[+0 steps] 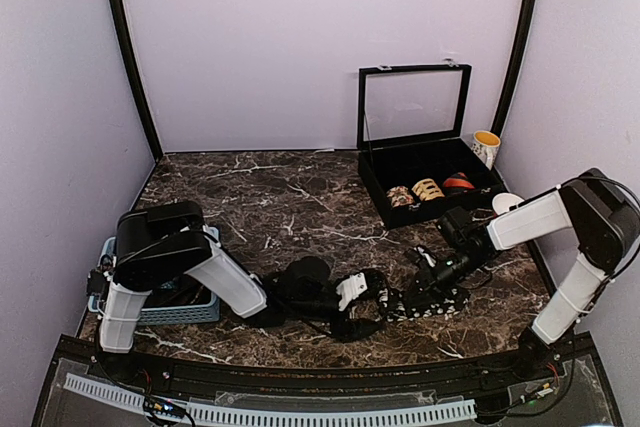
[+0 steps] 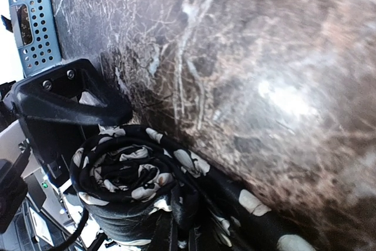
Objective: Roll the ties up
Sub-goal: Roll the tie at the center of the board.
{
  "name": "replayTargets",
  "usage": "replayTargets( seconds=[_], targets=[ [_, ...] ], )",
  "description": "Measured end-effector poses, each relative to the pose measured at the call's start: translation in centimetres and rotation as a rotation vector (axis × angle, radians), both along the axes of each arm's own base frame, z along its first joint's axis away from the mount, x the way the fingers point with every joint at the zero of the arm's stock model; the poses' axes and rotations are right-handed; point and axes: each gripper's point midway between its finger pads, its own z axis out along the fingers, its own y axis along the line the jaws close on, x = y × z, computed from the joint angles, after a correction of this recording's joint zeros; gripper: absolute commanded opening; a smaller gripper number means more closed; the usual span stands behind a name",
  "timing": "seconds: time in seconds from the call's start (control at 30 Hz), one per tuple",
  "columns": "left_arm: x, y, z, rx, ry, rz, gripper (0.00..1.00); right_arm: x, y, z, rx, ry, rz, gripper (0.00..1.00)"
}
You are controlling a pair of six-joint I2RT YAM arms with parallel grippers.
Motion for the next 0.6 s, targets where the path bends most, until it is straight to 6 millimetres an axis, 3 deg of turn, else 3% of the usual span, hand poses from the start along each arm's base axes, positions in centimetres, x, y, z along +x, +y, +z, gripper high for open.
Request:
replayTargets(
  seconds=[0.27, 0.5, 0.6],
  targets=[
    [1.2, -2.6, 0.8, -0.062, 0.018, 0.02, 0.74, 0.3, 1.6, 0.0, 0.025, -0.002, 0.042, 0.0],
    [1.6, -3.3, 0.1, -0.063, 0.019, 0.024, 0.47, 0.4, 2.0, 0.0, 0.031, -0.002, 0.046, 0.0],
    [1.7, -3.2, 0.0, -0.058, 0.007, 0.027, 0.4, 0.5, 2.0, 0.1, 0.029, -0.004, 0.041, 0.16]
  ],
)
